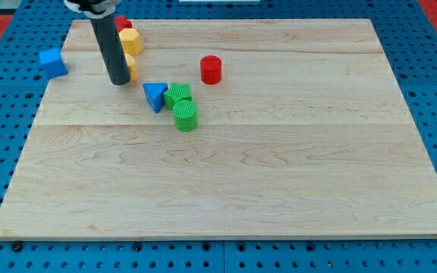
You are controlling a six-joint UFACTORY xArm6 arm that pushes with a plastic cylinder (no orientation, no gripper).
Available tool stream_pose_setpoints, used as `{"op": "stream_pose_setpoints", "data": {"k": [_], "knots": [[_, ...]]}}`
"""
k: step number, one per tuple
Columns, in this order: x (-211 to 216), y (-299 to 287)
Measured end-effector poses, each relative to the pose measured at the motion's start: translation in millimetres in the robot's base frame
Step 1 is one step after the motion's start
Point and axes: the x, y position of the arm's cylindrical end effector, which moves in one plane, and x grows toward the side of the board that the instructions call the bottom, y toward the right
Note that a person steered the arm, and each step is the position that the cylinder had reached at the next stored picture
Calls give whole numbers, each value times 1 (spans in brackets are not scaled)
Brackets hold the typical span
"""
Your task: Drag the red circle diagonally top right to the yellow heart
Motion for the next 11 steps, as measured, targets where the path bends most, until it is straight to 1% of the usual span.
{"op": "stream_pose_setpoints", "data": {"k": [1, 3, 4, 5, 6, 7, 8, 9, 11], "knots": [[-21, 13], [-71, 92], [-73, 193], [-11, 275], [16, 249], [7, 168], [-19, 113], [-54, 103], [-77, 138]]}}
